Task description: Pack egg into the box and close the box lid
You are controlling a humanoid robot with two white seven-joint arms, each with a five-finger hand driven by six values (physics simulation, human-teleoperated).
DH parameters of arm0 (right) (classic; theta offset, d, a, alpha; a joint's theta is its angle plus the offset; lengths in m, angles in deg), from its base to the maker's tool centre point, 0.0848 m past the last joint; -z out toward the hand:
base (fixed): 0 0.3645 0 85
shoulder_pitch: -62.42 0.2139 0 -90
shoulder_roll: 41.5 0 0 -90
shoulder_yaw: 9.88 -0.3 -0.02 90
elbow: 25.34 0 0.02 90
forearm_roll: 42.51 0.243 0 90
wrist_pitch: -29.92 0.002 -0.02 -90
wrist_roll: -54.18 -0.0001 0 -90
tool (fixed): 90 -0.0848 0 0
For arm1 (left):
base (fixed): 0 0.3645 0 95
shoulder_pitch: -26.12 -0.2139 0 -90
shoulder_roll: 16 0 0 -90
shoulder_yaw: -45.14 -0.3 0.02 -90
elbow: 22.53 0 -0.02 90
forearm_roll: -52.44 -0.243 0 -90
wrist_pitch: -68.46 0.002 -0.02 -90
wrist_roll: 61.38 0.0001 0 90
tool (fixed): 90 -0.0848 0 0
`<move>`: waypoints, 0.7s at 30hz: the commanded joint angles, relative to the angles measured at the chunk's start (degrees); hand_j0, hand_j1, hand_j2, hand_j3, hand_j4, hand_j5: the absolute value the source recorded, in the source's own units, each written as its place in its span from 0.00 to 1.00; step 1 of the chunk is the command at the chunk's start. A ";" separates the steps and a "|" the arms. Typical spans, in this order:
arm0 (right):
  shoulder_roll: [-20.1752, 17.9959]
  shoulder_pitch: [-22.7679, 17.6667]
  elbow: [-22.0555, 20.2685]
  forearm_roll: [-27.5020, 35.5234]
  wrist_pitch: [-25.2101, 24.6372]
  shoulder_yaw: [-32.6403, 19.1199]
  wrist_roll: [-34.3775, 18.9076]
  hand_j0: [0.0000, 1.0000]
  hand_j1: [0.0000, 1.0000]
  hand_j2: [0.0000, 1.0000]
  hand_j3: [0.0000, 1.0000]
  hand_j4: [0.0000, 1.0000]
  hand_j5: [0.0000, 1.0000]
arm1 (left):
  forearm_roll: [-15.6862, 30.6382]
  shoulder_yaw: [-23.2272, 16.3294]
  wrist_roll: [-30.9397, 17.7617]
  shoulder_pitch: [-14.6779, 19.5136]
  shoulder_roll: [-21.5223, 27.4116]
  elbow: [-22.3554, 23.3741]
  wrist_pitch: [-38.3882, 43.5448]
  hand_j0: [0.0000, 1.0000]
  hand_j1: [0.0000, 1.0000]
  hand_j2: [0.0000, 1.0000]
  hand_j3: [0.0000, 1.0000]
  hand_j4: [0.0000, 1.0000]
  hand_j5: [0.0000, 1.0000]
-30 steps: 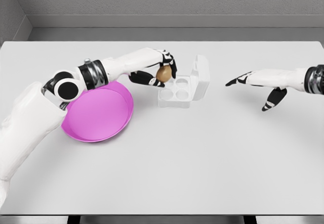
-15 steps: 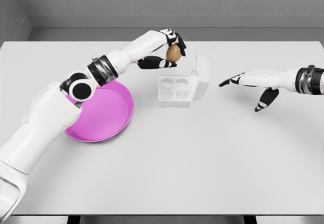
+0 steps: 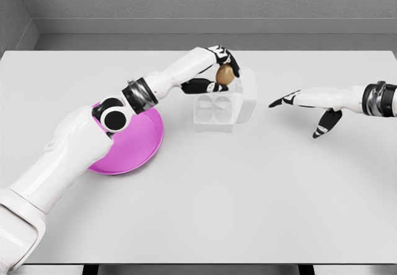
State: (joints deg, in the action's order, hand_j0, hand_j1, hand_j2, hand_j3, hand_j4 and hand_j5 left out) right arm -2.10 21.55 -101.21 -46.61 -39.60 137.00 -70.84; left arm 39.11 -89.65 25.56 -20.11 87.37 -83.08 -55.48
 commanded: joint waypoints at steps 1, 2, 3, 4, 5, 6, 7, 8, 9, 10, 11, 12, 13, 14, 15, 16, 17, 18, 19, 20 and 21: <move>-0.11 0.00 -0.06 -0.03 0.17 0.42 0.02 1.00 1.00 1.00 1.00 1.00 1.00 | 0.58 0.24 0.94 0.00 0.26 1.04 -0.16 0.45 0.45 0.45 0.45 0.45 0.45; -0.20 0.09 -0.15 -0.12 0.17 0.50 0.02 1.00 1.00 1.00 1.00 1.00 1.00 | 0.76 0.24 1.47 0.00 0.17 2.09 -0.16 0.45 0.45 0.45 0.45 0.45 0.45; -0.29 0.26 -0.15 -0.91 0.17 0.59 0.02 1.00 1.00 1.00 1.00 1.00 1.00 | 0.76 0.06 3.31 0.00 0.00 2.89 -0.16 0.45 0.45 0.45 0.45 0.45 0.45; -0.29 0.26 -0.06 -1.00 0.17 0.59 0.02 1.00 1.00 1.00 1.00 1.00 1.00 | 0.58 -0.03 4.11 0.09 -0.35 3.94 -0.33 0.45 0.45 0.45 0.45 0.45 0.45; -0.29 0.26 -0.15 -1.00 0.17 0.59 0.02 1.00 1.00 1.00 1.00 1.00 1.00 | 0.58 -0.12 4.11 0.17 -0.53 4.73 -0.33 0.46 0.46 0.46 0.46 0.46 0.46; -0.29 0.26 -0.15 -1.00 0.17 0.68 0.02 1.00 1.00 1.00 1.00 1.00 1.00 | 0.50 -0.12 4.11 0.18 -0.62 5.26 -0.33 0.46 0.46 0.46 0.46 0.46 0.46; -0.29 0.35 -0.15 -1.00 -0.09 1.12 0.02 1.00 1.00 1.00 1.00 1.00 1.00 | 0.41 -0.12 4.11 0.18 -0.71 5.35 -0.33 0.46 0.46 0.46 0.46 0.46 0.46; -0.29 0.96 -0.15 -1.00 -0.35 2.52 0.02 1.00 1.00 1.00 1.00 1.00 1.00 | 0.32 -0.20 4.11 0.53 -0.97 6.31 -0.33 0.46 0.46 0.46 0.46 0.46 0.46; -0.29 1.76 -0.15 -1.00 -0.62 3.84 0.02 1.00 1.00 1.00 1.00 1.00 1.00 | 0.32 -0.20 4.11 0.53 -1.50 6.31 -0.42 0.46 0.46 0.46 0.46 0.46 0.46; -0.20 2.02 -0.06 -1.00 -0.62 4.02 0.02 1.00 1.00 1.00 1.00 1.00 1.00 | 0.32 -0.20 4.11 0.62 -1.50 6.40 -0.42 0.46 0.46 0.46 0.46 0.46 0.46; -0.20 2.02 -0.06 -1.09 -0.70 4.02 0.02 1.00 1.00 1.00 1.00 1.00 1.00 | 0.32 -0.20 4.20 0.62 -1.50 6.58 -0.33 0.46 0.46 0.46 0.46 0.46 0.46; -0.20 2.02 -0.06 -1.79 -0.70 4.02 0.02 1.00 1.00 1.00 1.00 1.00 1.00 | 0.32 -0.20 4.20 0.62 -1.59 6.58 -0.33 0.46 0.46 0.46 0.46 0.46 0.46; -0.11 2.02 -0.06 -2.05 -0.79 4.02 0.02 1.00 1.00 1.00 1.00 1.00 1.00 | 0.32 -0.29 4.20 0.53 -1.59 6.58 -0.42 0.46 0.46 0.46 0.46 0.46 0.46; -0.02 2.02 0.03 -2.14 -1.85 4.02 0.02 1.00 1.00 1.00 1.00 1.00 1.00 | 0.41 -2.05 4.37 0.62 -1.67 6.49 -0.86 0.46 0.46 0.46 0.46 0.46 0.46; 0.06 2.02 0.03 -2.14 -2.20 4.02 0.02 1.00 1.00 1.00 1.00 1.00 1.00 | 0.41 -2.23 5.07 0.79 -1.67 6.49 -1.06 0.46 0.46 0.46 0.46 0.46 0.46; 0.15 2.11 0.03 -2.14 -2.29 4.02 0.02 1.00 1.00 1.00 1.00 1.00 1.00 | 0.41 -2.23 5.16 0.79 -1.67 6.40 -1.06 0.46 0.46 0.46 0.46 0.46 0.46; 0.24 2.20 0.03 -2.23 -2.46 3.93 0.02 1.00 1.00 1.00 1.00 1.00 1.00 | 0.41 -2.23 5.16 0.79 -1.67 6.31 -1.06 0.46 0.46 0.46 0.46 0.46 0.46; 0.24 2.46 0.11 -2.14 -2.55 4.02 0.02 1.00 1.00 1.00 1.00 1.00 1.00 | 0.32 -2.23 5.25 0.79 -1.76 6.31 -1.06 0.46 0.46 0.46 0.46 0.46 0.46; 0.33 2.46 0.20 -2.14 -2.64 4.02 0.02 1.00 1.00 1.00 1.00 1.00 1.00 | 0.32 -2.23 5.25 0.79 -1.94 6.31 -1.06 0.46 0.46 0.46 0.46 0.46 0.46; 0.33 2.55 0.20 -2.14 -2.64 3.93 0.02 1.00 1.00 1.00 1.00 1.00 1.00 | 0.32 -2.23 5.25 0.79 -1.94 6.40 -1.06 0.46 0.46 0.46 0.46 0.46 0.46; 0.42 2.55 0.20 -2.14 -2.64 3.93 0.02 1.00 1.00 1.00 1.00 1.00 1.00 | 0.32 -2.23 5.25 0.79 -2.02 6.40 -1.06 0.46 0.46 0.46 0.46 0.46 0.46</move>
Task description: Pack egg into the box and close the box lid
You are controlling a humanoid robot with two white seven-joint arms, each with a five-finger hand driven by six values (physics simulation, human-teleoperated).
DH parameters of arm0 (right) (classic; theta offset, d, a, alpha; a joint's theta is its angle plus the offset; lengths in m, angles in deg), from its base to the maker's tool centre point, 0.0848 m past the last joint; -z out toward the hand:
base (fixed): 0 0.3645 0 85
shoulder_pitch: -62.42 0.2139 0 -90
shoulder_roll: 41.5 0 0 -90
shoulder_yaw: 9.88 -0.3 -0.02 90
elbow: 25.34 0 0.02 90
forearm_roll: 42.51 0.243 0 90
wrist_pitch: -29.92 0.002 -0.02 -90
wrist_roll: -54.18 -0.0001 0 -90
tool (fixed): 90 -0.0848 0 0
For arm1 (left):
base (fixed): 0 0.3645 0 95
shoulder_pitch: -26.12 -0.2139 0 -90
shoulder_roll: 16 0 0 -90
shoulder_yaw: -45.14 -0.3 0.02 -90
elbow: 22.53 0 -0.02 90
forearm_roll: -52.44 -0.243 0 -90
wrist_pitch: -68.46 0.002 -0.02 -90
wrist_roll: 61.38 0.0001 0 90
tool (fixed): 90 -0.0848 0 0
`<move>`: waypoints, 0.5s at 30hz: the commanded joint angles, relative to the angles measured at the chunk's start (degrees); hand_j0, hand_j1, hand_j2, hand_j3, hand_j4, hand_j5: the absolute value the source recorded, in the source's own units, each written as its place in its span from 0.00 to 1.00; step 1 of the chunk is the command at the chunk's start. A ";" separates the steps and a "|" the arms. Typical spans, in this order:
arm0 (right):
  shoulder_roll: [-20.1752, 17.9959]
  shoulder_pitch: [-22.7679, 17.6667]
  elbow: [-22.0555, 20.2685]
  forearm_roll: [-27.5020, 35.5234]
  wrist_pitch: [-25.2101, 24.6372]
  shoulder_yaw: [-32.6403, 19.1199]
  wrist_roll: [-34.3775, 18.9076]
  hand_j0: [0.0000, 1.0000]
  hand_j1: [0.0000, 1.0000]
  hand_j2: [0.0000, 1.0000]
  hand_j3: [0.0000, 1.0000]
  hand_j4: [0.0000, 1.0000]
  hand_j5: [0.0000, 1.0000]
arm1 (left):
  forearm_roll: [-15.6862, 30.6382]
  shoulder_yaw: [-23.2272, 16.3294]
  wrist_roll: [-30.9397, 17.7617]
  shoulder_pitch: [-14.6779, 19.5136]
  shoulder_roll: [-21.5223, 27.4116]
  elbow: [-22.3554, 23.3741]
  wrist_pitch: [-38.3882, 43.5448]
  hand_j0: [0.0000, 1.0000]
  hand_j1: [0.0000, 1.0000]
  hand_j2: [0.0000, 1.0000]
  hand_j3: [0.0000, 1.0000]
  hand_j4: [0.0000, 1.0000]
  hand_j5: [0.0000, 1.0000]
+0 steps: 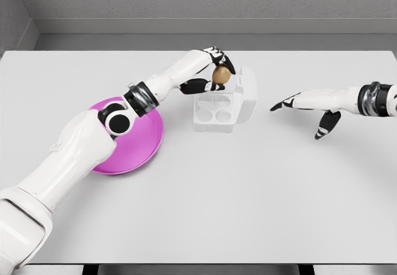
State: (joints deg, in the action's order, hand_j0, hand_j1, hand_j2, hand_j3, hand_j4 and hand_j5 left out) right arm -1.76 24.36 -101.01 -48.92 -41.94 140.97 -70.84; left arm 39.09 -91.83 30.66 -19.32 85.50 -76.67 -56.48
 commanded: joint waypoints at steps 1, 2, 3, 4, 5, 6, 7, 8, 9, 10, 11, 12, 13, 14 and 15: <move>0.16 0.09 0.35 0.08 -0.29 -0.03 0.01 1.00 1.00 1.00 1.00 1.00 1.00 | 0.33 -0.05 0.16 0.00 -0.16 0.00 -0.05 0.46 0.46 0.46 0.46 0.46 0.46; 0.16 0.09 0.35 0.08 -0.29 -0.03 0.01 1.00 1.00 1.00 1.00 1.00 1.00 | 0.33 -0.05 0.24 0.00 -0.16 -0.09 -0.05 0.46 0.46 0.46 0.46 0.46 0.46; 0.60 0.26 0.97 0.08 -0.21 -0.03 0.01 1.00 1.00 1.00 1.00 1.00 1.00 | 0.33 -0.05 0.24 0.00 -0.16 0.00 -0.05 0.46 0.46 0.46 0.46 0.46 0.46; 0.78 0.53 1.50 0.08 -0.21 -0.03 0.01 1.00 1.00 1.00 1.00 1.00 1.00 | 0.33 -0.05 0.24 0.00 -0.25 0.00 -0.05 0.46 0.46 0.46 0.46 0.46 0.46; 0.87 0.88 1.67 0.08 -0.21 -0.03 0.01 1.00 1.00 1.00 1.00 1.00 1.00 | 0.42 -0.05 0.24 0.00 -0.16 0.00 -0.05 0.46 0.46 0.46 0.46 0.46 0.46; 0.87 0.88 1.67 0.08 -0.21 -0.03 0.01 1.00 1.00 1.00 1.00 1.00 1.00 | 0.34 -0.05 0.24 0.00 -0.25 0.09 -0.05 0.46 0.46 0.46 0.46 0.46 0.46; 1.04 0.88 1.67 0.08 -0.21 -0.03 0.01 1.00 1.00 1.00 1.00 1.00 1.00 | 0.33 -0.05 0.24 0.00 -0.25 0.09 -0.05 0.46 0.46 0.46 0.46 0.46 0.46; 1.22 0.97 1.76 0.08 -0.21 -0.03 0.01 1.00 1.00 1.00 1.00 1.00 1.00 | 0.33 -0.05 0.24 -0.09 -0.25 0.09 -0.05 0.46 0.46 0.46 0.46 0.46 0.46; 1.22 0.97 1.85 0.08 -0.21 -0.03 0.01 1.00 1.00 1.00 1.00 1.00 1.00 | 0.33 -0.14 0.24 -0.09 -0.25 0.09 -0.05 0.46 0.46 0.46 0.46 0.46 0.46; 1.22 0.97 1.85 0.08 -0.21 -0.03 0.01 1.00 1.00 1.00 1.00 1.00 1.00 | 0.33 -0.40 0.24 -0.09 -0.51 0.09 -0.05 0.46 0.46 0.46 0.46 0.46 0.46; 1.22 1.23 1.85 0.08 -0.21 -0.03 0.01 1.00 1.00 1.00 1.00 1.00 1.00 | 0.33 -0.49 0.24 -0.09 -0.51 0.17 -0.05 0.46 0.46 0.46 0.46 0.46 0.46; 1.30 1.23 1.85 0.08 -0.21 -0.03 0.01 1.00 1.00 1.00 1.00 1.00 1.00 | 0.42 -0.93 0.24 -0.09 -0.60 0.17 -0.05 0.46 0.46 0.46 0.46 0.46 0.46; 1.39 1.23 1.85 0.08 -0.21 -0.03 0.01 1.00 1.00 1.00 1.00 1.00 1.00 | 0.42 -1.01 0.24 -0.09 -0.51 0.17 -0.05 0.46 0.46 0.46 0.46 0.46 0.46; 1.57 1.23 1.85 0.08 -0.21 -0.03 0.01 1.00 1.00 1.00 1.00 1.00 1.00 | 0.42 -1.10 0.24 -0.09 -0.60 0.53 -0.05 0.46 0.46 0.46 0.46 0.46 0.46; 1.57 1.23 1.85 0.08 -0.21 -0.03 0.01 1.00 1.00 1.00 1.00 1.00 1.00 | 0.42 -1.10 0.24 -0.09 -0.60 0.70 -0.05 0.46 0.46 0.46 0.46 0.46 0.46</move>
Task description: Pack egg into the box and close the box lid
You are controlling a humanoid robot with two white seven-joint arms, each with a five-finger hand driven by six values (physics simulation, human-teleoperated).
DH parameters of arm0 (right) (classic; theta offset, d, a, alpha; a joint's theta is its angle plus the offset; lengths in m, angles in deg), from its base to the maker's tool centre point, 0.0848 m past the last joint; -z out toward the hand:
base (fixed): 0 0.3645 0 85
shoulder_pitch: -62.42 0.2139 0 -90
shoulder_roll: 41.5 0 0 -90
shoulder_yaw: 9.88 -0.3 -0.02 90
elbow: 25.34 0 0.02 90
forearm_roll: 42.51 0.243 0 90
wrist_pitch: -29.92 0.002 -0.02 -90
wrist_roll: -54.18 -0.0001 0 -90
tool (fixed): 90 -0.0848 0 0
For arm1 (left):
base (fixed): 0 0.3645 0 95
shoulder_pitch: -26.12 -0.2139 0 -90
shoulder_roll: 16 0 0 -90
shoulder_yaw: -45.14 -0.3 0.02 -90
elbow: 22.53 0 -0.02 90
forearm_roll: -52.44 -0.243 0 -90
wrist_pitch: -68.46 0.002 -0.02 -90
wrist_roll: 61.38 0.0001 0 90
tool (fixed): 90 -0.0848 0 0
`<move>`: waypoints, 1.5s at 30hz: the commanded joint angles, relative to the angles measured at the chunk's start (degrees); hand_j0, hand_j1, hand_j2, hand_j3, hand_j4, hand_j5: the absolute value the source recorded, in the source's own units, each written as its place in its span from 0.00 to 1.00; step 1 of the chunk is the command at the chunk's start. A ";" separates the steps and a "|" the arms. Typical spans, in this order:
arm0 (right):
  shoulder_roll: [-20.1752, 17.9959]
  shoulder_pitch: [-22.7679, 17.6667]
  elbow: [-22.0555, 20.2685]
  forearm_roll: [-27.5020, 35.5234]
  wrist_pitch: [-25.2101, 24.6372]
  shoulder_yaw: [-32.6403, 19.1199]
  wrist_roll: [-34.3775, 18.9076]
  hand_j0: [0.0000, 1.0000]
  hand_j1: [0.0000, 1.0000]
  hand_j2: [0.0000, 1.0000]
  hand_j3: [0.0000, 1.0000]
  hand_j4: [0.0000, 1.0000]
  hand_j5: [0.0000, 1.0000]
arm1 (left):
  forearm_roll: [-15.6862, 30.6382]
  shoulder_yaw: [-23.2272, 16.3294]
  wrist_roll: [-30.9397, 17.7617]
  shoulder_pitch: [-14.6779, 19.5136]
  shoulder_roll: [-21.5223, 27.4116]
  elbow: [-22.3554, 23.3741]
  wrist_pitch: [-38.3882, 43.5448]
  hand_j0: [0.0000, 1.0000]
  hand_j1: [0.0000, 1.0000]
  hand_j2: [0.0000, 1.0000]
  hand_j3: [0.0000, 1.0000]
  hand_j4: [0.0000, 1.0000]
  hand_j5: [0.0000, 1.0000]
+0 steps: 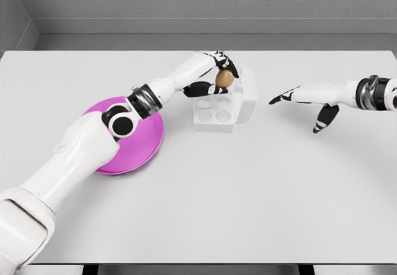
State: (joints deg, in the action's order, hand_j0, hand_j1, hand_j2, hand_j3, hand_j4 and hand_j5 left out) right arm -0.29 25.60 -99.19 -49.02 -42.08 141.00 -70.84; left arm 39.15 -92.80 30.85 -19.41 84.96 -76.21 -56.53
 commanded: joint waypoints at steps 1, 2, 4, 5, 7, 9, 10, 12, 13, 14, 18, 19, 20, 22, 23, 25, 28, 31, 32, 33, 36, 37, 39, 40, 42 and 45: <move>0.19 0.00 0.02 0.18 -0.07 0.02 0.02 1.00 1.00 1.00 1.00 1.00 1.00 | 0.37 -0.13 0.05 0.00 -0.06 0.24 0.00 0.46 0.46 0.46 0.46 0.46 0.46; 0.19 0.00 0.02 0.18 -0.07 -0.07 0.02 1.00 1.00 1.00 1.00 1.00 1.00 | 0.45 -0.13 0.05 0.00 -0.06 0.24 0.00 0.46 0.46 0.46 0.46 0.46 0.46; 0.19 0.00 0.02 0.18 -0.07 0.02 0.02 1.00 1.00 1.00 1.00 1.00 1.00 | 0.81 -0.13 0.05 0.00 -0.06 0.51 0.00 0.46 0.46 0.46 0.46 0.46 0.46; 0.19 0.00 -0.06 0.18 0.02 0.02 0.02 1.00 1.00 1.00 1.00 1.00 1.00 | 0.89 -0.13 0.05 -0.09 -0.06 0.95 0.00 0.46 0.46 0.46 0.46 0.46 0.46; 0.19 0.00 0.02 0.18 0.02 0.02 0.02 1.00 1.00 1.00 1.00 1.00 1.00 | 0.98 -0.13 0.05 0.00 -0.06 0.95 0.00 0.46 0.46 0.46 0.46 0.46 0.46; 0.19 0.09 0.02 0.18 0.02 -0.07 0.02 1.00 1.00 1.00 1.00 1.00 1.00 | 0.89 -0.13 0.05 -0.09 -0.15 0.95 0.00 0.46 0.46 0.46 0.46 0.46 0.46; 0.19 0.09 0.02 0.18 0.02 -0.07 0.02 1.00 1.00 1.00 1.00 1.00 1.00 | 0.89 -0.13 0.05 -0.09 -0.23 0.95 0.00 0.46 0.46 0.46 0.46 0.46 0.46; 0.19 0.09 0.02 0.18 0.02 0.02 0.02 1.00 1.00 1.00 1.00 1.00 1.00 | 0.89 -0.13 0.05 -0.09 -0.32 0.95 0.00 0.46 0.46 0.46 0.46 0.46 0.46; 0.19 0.09 0.02 0.18 0.02 -0.07 0.02 1.00 1.00 1.00 1.00 1.00 1.00 | 0.89 -0.13 0.05 -0.09 -0.32 0.95 0.00 0.46 0.46 0.46 0.46 0.46 0.46; 0.19 0.09 0.02 0.18 0.02 -0.07 0.02 1.00 1.00 1.00 1.00 1.00 1.00 | 0.89 -0.04 0.05 -0.09 -0.32 0.95 0.00 0.46 0.46 0.46 0.46 0.46 0.46; 0.27 0.09 0.02 0.18 0.02 -0.07 0.02 1.00 1.00 1.00 1.00 1.00 1.00 | 0.98 -0.04 0.05 -0.09 -0.41 0.86 0.00 0.46 0.46 0.46 0.46 0.46 0.46; 0.27 0.09 0.02 0.18 0.02 -0.07 0.02 1.00 1.00 1.00 1.00 1.00 1.00 | 0.98 -0.04 0.05 -0.09 -0.41 0.86 0.00 0.46 0.46 0.46 0.46 0.46 0.46; 0.27 0.09 0.02 0.18 0.02 -0.07 0.02 1.00 1.00 1.00 1.00 1.00 1.00 | 0.98 -0.04 0.05 -0.09 -0.76 0.86 0.00 0.46 0.46 0.46 0.46 0.46 0.46; 0.27 0.09 0.02 0.18 0.02 0.02 0.02 1.00 1.00 1.00 1.00 1.00 1.00 | 0.98 -0.04 0.05 -0.09 -0.85 0.86 0.00 0.46 0.46 0.46 0.46 0.46 0.46; 0.27 0.09 0.11 0.18 0.02 -0.07 0.02 1.00 1.00 1.00 1.00 1.00 1.00 | 0.98 -0.04 0.05 -0.09 -0.76 0.86 0.00 0.46 0.46 0.46 0.46 0.46 0.46; 0.27 0.09 0.29 0.18 0.02 -0.07 0.02 1.00 1.00 1.00 1.00 1.00 1.00 | 0.98 -0.04 0.22 -0.18 -0.85 0.86 0.00 0.46 0.46 0.46 0.46 0.46 0.46; 0.27 0.09 0.46 0.18 0.02 -0.07 0.02 1.00 1.00 1.00 1.00 1.00 1.00 | 0.98 -0.13 1.28 -0.18 -0.85 0.95 0.00 0.46 0.46 0.46 0.46 0.46 0.46; 0.27 0.00 0.55 0.18 0.02 0.02 0.02 1.00 1.00 1.00 1.00 1.00 1.00 | 0.98 -0.04 1.28 -0.18 -0.76 0.95 0.00 0.46 0.46 0.46 0.46 0.46 0.46; 0.27 0.00 0.55 0.18 0.02 0.02 0.02 1.00 1.00 1.00 1.00 1.00 1.00 | 0.89 -0.04 1.28 -0.18 -0.76 0.95 0.00 0.47 0.47 0.47 0.47 0.47 0.47; 0.27 0.00 0.55 0.18 0.02 0.02 0.02 1.00 1.00 1.00 1.00 1.00 1.00 | 0.89 -0.04 1.28 -0.26 -0.76 0.95 0.00 0.49 0.49 0.49 0.49 0.49 0.49; 0.27 0.00 0.64 0.18 0.02 0.02 0.02 1.00 1.00 1.00 1.00 1.00 1.00 | 0.81 -0.04 1.28 -0.35 -0.76 0.86 0.00 0.56 0.56 0.56 0.56 0.56 0.56; 0.27 0.00 0.64 0.18 0.02 0.02 0.02 1.00 1.00 1.00 1.00 1.00 1.00 | 0.81 -0.04 1.28 -0.35 -0.76 0.86 0.00 0.56 0.56 0.56 0.56 0.56 0.56; 0.36 0.00 0.64 0.18 0.02 0.02 0.02 1.00 1.00 1.00 1.00 1.00 1.00 | 0.81 -0.04 1.28 -0.44 -0.76 0.86 0.00 0.57 0.57 0.57 0.57 0.57 0.57; 0.27 0.00 0.64 0.18 0.02 0.02 0.02 1.00 1.00 1.00 1.00 1.00 1.00 | 0.81 -0.04 1.28 -0.44 -0.76 0.86 0.00 0.57 0.57 0.57 0.57 0.57 0.57; 0.89 0.00 1.96 0.18 0.28 0.02 0.02 1.00 1.00 1.00 1.00 1.00 1.00 | 0.89 -0.04 1.28 -0.44 -0.76 0.86 0.00 0.57 0.57 0.57 0.57 0.57 0.57; 0.98 0.00 1.96 0.18 0.28 0.02 0.02 1.00 1.00 1.00 1.00 1.00 1.00 | 0.89 -0.04 1.28 -0.53 -0.68 0.86 0.00 0.57 0.57 0.57 0.57 0.57 0.57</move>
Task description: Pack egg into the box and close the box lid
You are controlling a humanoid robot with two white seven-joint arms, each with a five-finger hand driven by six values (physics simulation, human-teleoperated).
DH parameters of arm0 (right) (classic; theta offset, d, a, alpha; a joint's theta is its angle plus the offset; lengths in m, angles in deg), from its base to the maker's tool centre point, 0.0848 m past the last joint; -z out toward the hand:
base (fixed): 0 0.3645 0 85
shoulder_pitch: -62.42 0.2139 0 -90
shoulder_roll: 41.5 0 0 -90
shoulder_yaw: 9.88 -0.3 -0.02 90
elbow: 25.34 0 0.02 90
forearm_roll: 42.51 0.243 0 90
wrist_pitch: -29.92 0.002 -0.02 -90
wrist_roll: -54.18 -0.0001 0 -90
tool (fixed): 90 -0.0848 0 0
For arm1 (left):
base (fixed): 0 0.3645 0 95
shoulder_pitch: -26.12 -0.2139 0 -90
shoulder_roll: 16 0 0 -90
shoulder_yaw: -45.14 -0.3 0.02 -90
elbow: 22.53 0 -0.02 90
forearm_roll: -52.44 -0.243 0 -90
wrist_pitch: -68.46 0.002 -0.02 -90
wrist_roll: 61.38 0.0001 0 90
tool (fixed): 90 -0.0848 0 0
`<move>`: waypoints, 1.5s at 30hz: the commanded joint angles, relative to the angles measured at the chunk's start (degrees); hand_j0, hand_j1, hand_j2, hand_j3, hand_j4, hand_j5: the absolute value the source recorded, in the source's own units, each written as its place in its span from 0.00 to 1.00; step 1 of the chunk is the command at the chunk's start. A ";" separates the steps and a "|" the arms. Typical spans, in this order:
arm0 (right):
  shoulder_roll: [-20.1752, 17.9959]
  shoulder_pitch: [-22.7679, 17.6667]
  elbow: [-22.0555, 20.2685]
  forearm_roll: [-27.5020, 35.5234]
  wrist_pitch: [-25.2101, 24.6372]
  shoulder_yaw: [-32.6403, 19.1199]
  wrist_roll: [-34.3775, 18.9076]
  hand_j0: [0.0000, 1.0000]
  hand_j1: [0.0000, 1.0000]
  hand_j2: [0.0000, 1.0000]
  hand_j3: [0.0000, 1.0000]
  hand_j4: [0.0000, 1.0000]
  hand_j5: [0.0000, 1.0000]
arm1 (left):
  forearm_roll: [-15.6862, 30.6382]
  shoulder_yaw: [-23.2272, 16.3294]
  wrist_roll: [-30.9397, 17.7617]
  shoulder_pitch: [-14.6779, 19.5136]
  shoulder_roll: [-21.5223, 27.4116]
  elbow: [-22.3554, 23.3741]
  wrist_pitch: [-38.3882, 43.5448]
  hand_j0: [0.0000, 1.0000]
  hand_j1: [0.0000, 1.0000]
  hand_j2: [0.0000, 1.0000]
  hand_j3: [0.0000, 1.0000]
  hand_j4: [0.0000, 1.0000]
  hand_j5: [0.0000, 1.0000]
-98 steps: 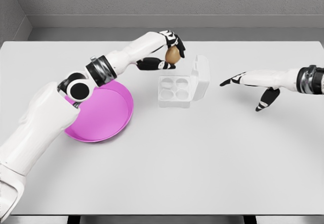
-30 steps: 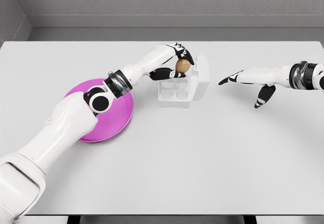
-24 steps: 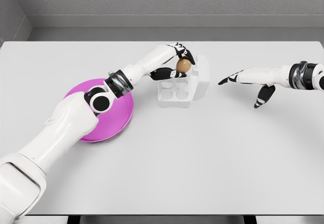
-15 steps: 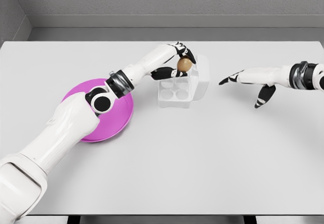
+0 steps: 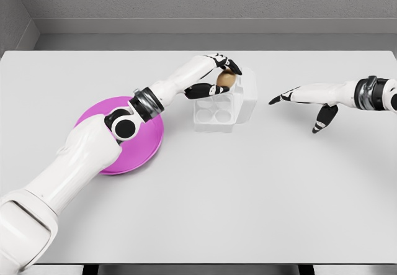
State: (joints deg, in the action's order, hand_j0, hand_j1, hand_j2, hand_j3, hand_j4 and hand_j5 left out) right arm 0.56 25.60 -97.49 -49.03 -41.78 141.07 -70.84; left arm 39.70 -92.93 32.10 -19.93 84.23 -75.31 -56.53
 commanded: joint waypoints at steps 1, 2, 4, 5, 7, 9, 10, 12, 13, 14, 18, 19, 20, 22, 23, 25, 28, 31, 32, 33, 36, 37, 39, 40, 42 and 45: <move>0.13 0.09 0.26 0.19 -0.02 -0.13 0.02 1.00 1.00 1.00 1.00 1.00 1.00 | 0.35 0.09 0.03 -0.09 0.06 -0.04 -0.01 0.57 0.57 0.57 0.57 0.57 0.57; 0.13 0.00 0.26 0.19 -0.02 -0.04 0.02 1.00 1.00 1.00 1.00 1.00 1.00 | 0.35 0.09 0.12 -0.09 0.15 -0.04 -0.01 0.57 0.57 0.57 0.57 0.57 0.57; 0.13 0.00 0.26 0.19 -0.02 -0.13 0.02 1.00 1.00 1.00 1.00 1.00 1.00 | 0.35 0.09 0.38 -0.09 0.15 -0.04 -0.01 0.57 0.57 0.57 0.57 0.57 0.57; 0.13 0.00 0.26 0.19 -0.02 -0.04 0.02 1.00 1.00 1.00 1.00 1.00 1.00 | 0.35 0.17 0.38 -0.09 0.15 -0.04 -0.01 0.57 0.57 0.57 0.57 0.57 0.57; 0.13 0.09 0.26 0.19 -0.02 -0.04 0.02 1.00 1.00 1.00 1.00 1.00 1.00 | 0.35 0.26 0.38 -0.09 0.15 -0.04 -0.01 0.57 0.57 0.57 0.57 0.57 0.57; 0.13 0.00 0.26 0.19 -0.02 -0.04 0.02 1.00 1.00 1.00 1.00 1.00 1.00 | 0.35 0.35 0.38 -0.09 0.23 -0.04 -0.01 0.57 0.57 0.57 0.57 0.57 0.57; 0.13 0.00 0.26 0.19 -0.02 -0.04 0.02 1.00 1.00 1.00 1.00 1.00 1.00 | 0.35 0.35 0.38 -0.09 0.32 -0.04 -0.01 0.57 0.57 0.57 0.57 0.57 0.57; 0.13 0.00 0.17 0.19 -0.02 -0.04 0.02 1.00 1.00 1.00 1.00 1.00 1.00 | 0.44 0.44 0.38 -0.09 0.50 -0.04 -0.01 0.57 0.57 0.57 0.57 0.57 0.57; 0.22 0.00 0.17 0.19 -0.02 -0.04 0.02 1.00 1.00 1.00 1.00 1.00 1.00 | 0.44 0.44 0.38 0.00 0.67 -0.04 -0.01 0.57 0.57 0.57 0.57 0.57 0.57; 0.13 0.00 0.17 0.19 -0.02 -0.04 0.02 1.00 1.00 1.00 1.00 1.00 1.00 | 0.70 0.53 0.38 0.17 1.20 -0.39 -0.01 0.58 0.58 0.58 0.58 0.58 0.58; 0.22 1.05 0.00 0.19 -0.02 -0.04 0.02 1.00 1.00 1.00 1.00 1.00 1.00 | 8.52 0.00 -0.32 2.46 23.51 -14.88 -0.01 1.00 1.00 1.00 1.00 1.00 1.00; 0.31 1.32 -0.18 0.19 -0.02 -0.04 0.02 1.00 1.00 1.00 1.00 1.00 1.00 | 9.75 -0.09 -0.85 1.94 30.11 -18.93 -0.01 1.00 1.00 1.00 1.00 1.00 1.00; 0.48 1.41 -0.26 0.19 -0.02 -0.13 0.02 1.00 1.00 1.00 1.00 1.00 1.00 | 9.93 0.09 -1.99 -0.26 35.56 -20.96 -0.01 1.00 1.00 1.00 1.00 1.00 1.00; 1.27 1.84 -0.44 0.19 -0.02 -0.13 0.02 1.00 1.00 1.00 1.00 1.00 1.00 | 9.75 0.44 -2.25 -2.37 44.17 -22.54 -0.01 1.00 1.00 1.00 1.00 1.00 1.00; 1.27 2.02 -0.79 0.19 -0.02 -0.13 0.02 1.00 1.00 1.00 1.00 1.00 1.00 | 9.75 0.61 -3.39 -3.69 46.28 -22.19 -0.01 1.00 1.00 1.00 1.00 1.00 1.00; 1.27 2.64 -3.43 0.19 -0.02 -0.13 0.02 1.00 1.00 1.00 1.00 1.00 1.00 | 9.49 0.88 -5.51 -3.87 48.75 -21.49 -0.01 1.00 1.00 1.00 1.00 1.00 1.00; 1.19 2.99 -6.94 0.19 -0.11 -0.13 0.02 1.00 1.00 1.00 1.00 1.00 1.00 | 9.49 1.67 -8.06 -4.74 48.66 -21.66 -0.01 1.00 1.00 1.00 1.00 1.00 1.00; 1.10 3.34 -7.73 0.19 -0.02 -0.13 0.02 1.00 1.00 1.00 1.00 1.00 1.00 | 9.58 1.41 -8.14 -5.10 48.49 -21.93 -0.01 1.00 1.00 1.00 1.00 1.00 1.00; 1.10 3.43 -8.61 0.19 -0.02 -0.13 0.02 1.00 1.00 1.00 1.00 1.00 1.00 | 9.58 1.41 -8.14 -5.10 48.40 -22.10 -0.01 1.00 1.00 1.00 1.00 1.00 1.00; 1.10 3.60 -9.58 0.19 -0.11 -0.13 0.02 1.00 1.00 1.00 1.00 1.00 1.00 | 9.49 1.23 -8.14 -5.10 48.40 -22.10 -0.01 1.00 1.00 1.00 1.00 1.00 1.00; 1.27 4.39 -10.37 0.28 -0.02 -0.22 0.02 1.00 1.00 1.00 1.00 1.00 1.00 | 9.49 1.14 -8.06 -5.19 48.40 -22.10 -0.01 1.00 1.00 1.00 1.00 1.00 1.00; 1.36 4.57 -10.81 0.28 -0.02 -0.22 0.02 1.00 1.00 1.00 1.00 1.00 1.00 | 9.49 1.14 -8.06 -5.19 48.31 -22.10 -0.01 1.00 1.00 1.00 1.00 1.00 1.00; 3.38 4.75 -10.81 0.27 -0.02 -0.22 0.02 1.00 1.00 1.00 1.00 1.00 1.00 | 9.49 1.49 -8.06 -6.24 48.31 -22.10 -0.01 1.00 1.00 1.00 1.00 1.00 1.00; 4.52 5.18 -10.81 0.27 -0.10 -0.13 0.02 1.00 1.00 1.00 1.00 1.00 1.00 | 9.49 1.58 -8.06 -6.33 48.40 -22.19 -0.01 1.00 1.00 1.00 1.00 1.00 1.00; 4.96 5.19 -10.72 0.28 -0.02 -0.13 0.02 1.00 1.00 1.00 1.00 1.00 1.00 | 9.40 1.32 -8.06 -6.33 48.40 -22.10 -0.01 1.00 1.00 1.00 1.00 1.00 1.00; 4.96 5.54 -10.37 0.27 0.07 -0.13 0.02 1.00 1.00 1.00 1.00 1.00 1.00 | 9.40 1.41 -8.14 -6.42 48.40 -22.19 -0.01 1.00 1.00 1.00 1.00 1.00 1.00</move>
State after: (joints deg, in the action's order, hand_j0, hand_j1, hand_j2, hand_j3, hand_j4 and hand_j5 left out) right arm 5.20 31.13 -107.96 -48.94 -41.72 140.97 -70.84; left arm 48.73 -91.60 23.96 -26.35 132.56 -97.43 -56.56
